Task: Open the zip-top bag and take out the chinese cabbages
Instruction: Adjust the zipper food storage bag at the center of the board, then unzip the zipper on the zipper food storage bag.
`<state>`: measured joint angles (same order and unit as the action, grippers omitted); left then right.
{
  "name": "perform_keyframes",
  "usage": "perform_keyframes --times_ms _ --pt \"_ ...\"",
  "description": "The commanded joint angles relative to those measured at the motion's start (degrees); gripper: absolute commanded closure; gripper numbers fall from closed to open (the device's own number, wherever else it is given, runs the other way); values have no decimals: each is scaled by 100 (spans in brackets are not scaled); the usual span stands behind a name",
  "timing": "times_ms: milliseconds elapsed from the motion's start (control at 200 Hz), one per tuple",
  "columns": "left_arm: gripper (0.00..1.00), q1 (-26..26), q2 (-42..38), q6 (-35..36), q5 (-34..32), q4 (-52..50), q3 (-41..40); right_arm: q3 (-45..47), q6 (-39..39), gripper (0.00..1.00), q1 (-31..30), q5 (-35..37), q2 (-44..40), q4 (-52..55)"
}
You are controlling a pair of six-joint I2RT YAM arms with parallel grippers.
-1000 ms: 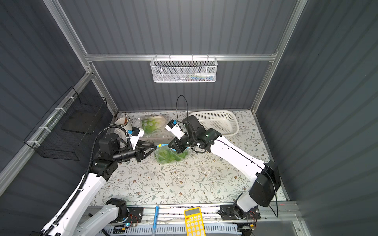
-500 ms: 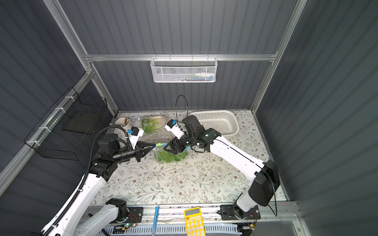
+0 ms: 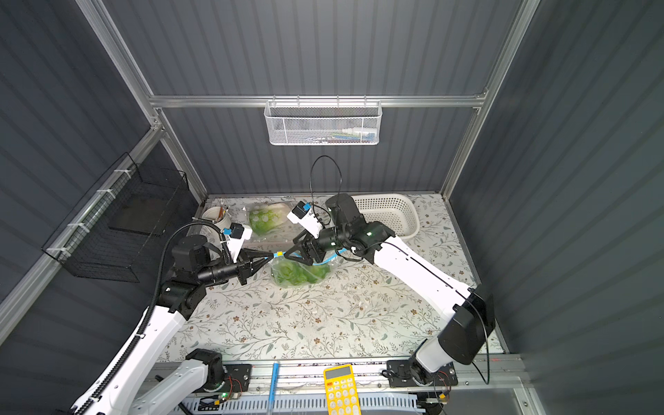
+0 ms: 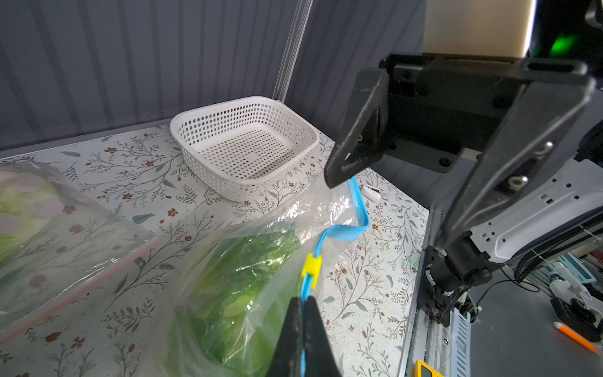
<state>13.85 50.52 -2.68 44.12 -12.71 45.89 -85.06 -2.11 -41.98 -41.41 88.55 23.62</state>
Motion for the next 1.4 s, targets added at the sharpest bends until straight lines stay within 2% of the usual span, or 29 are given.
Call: perform_keyframes --times_ms 0,65,215,570,990,1151,1391 --pt "100 30 -55 -75 103 156 -27 -266 -255 37 23 -444 181 44" --pt "100 30 -49 -92 138 173 -41 -384 -358 38 22 -565 276 110" --pt "100 39 -49 -101 166 199 -51 -735 -494 47 23 -819 568 340" --pt "100 48 -50 -93 158 192 -49 -1402 -818 44 23 -1052 1069 995" --pt "100 48 -43 -89 170 182 -49 -1729 -983 51 23 -1145 1345 1432" --pt "100 50 3 -62 250 184 -48 -1918 -984 48 22 -1099 1511 1573" --pt "100 57 -34 -57 238 170 -47 -2155 -1002 52 22 -1166 1731 1747"
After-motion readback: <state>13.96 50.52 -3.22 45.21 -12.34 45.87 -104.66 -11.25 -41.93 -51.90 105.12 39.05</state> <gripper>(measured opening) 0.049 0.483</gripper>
